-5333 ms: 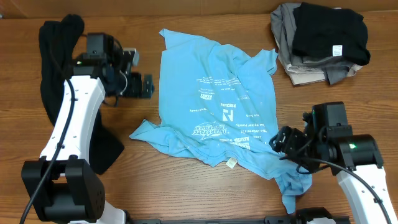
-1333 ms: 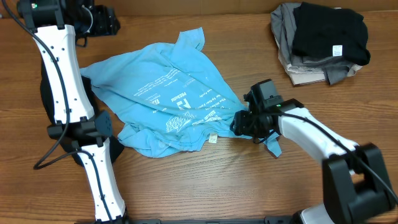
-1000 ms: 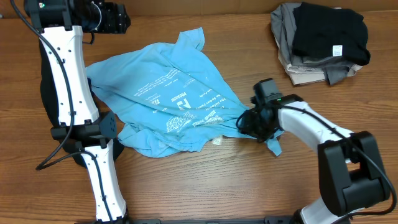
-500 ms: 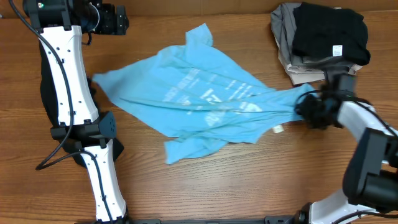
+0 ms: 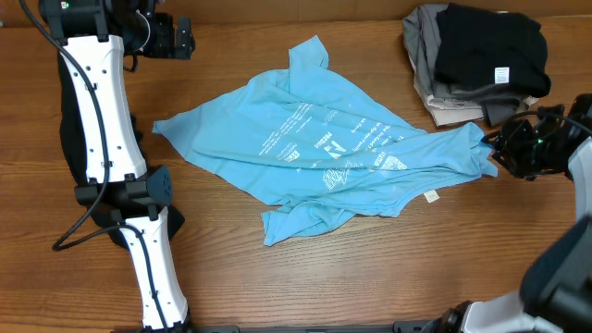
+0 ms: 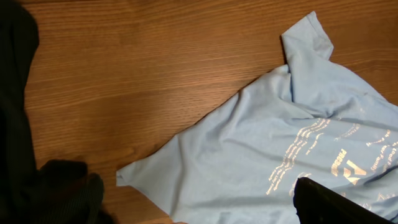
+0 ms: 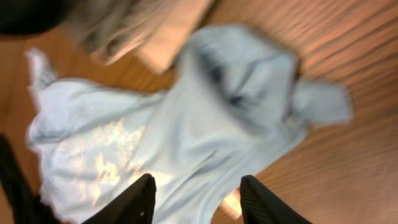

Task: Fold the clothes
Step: 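Release the T-shirt and move the right gripper back over it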

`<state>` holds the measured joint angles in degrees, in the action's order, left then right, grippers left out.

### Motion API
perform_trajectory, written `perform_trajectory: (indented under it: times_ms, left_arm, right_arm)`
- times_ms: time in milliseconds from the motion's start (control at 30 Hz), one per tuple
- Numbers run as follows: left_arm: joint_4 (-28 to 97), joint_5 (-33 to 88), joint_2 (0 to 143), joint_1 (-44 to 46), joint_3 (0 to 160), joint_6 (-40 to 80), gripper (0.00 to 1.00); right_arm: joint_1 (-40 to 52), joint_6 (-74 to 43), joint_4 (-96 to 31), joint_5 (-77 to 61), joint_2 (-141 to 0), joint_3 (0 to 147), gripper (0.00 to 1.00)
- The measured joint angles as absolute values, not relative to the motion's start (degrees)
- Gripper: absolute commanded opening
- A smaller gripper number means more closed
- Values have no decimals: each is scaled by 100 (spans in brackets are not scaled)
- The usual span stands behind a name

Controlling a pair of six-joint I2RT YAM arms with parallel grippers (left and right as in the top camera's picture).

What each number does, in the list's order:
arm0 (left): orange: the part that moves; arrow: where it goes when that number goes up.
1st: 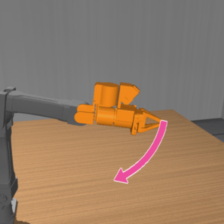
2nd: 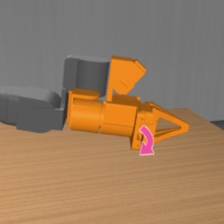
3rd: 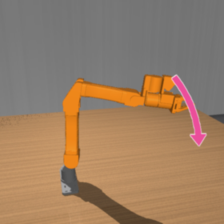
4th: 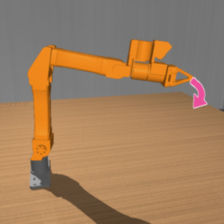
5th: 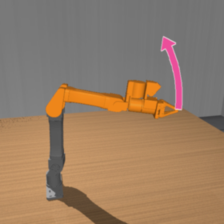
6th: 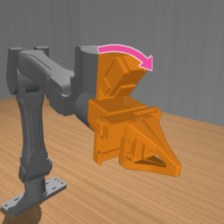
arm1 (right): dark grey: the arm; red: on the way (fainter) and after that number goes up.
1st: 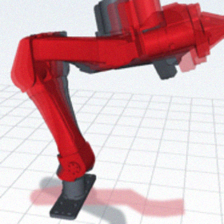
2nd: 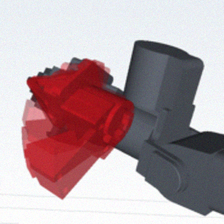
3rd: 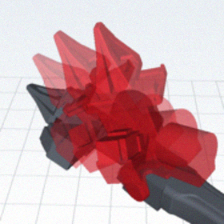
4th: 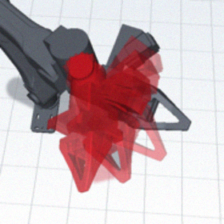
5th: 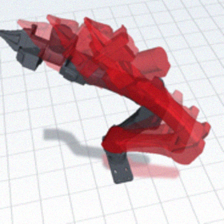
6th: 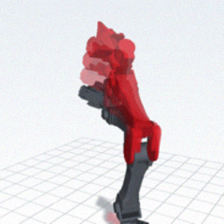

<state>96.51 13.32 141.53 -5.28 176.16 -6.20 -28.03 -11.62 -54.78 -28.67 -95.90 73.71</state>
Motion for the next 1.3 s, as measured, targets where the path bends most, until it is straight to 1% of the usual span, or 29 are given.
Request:
perform_trajectory:
  times_ms: [33, 133, 200, 333, 367, 433, 533, 667, 900, 1000, 1100, 1167, 1300]
  left_arm:
    - [9657, 1317, 14153, -541, 17616, -604, 100]
    - [9666, 1262, 14153, -626, 17616, -460, 92]
    - [9668, 1212, 14153, -727, 17616, -373, 89]
    - [9666, 862, 14123, -878, 17377, -80, 88]
    - [9664, 764, 14112, -910, 17242, -14, 85]
    - [9657, 572, 14097, -945, 16851, 110, 81]
    - [9553, 303, 14090, -969, 16035, 283, 79]
    - [9061, 121, 14090, -991, 14982, 386, 77]
    - [8130, 45, 14090, -1020, 13666, 440, 78]
    - [7662, 25, 14090, -1050, 13255, 440, 76]
    - [7231, 23, 14090, -1066, 12914, 460, 69]
    - [7022, 40, 14090, -1068, 12704, 467, 62]
    - [6759, 82, 14090, -1076, 12403, 480, 56]
  right_arm:
    - [-2709, -1146, -5645, -2897, -9290, 7373, 51]
    - [-2366, -1116, -6139, -2961, -8396, 7419, 53]
    - [-2016, -1094, -6510, -2961, -7778, 7478, 54]
    - [-1299, -1157, -7089, -2770, -7148, 7526, 56]
    - [-1007, -1223, -7262, -2668, -7061, 7526, 56]
    - [-633, -1341, -7408, -2526, -7046, 7526, 56]
    - [-95, -1529, -7452, -2311, -7091, 7524, 56]
    - [451, -1809, -7415, -2062, -7100, 7408, 56]
    - [926, -2134, -7365, -1879, -7105, 6912, 56]
    - [1074, -2257, -7212, -1846, -7105, 6622, 56]
    - [1286, -2397, -6947, -1811, -7107, 6326, 56]
    - [1457, -2491, -6772, -1798, -7118, 6176, 56]
    - [1730, -2641, -6604, -1767, -7122, 6036, 56]
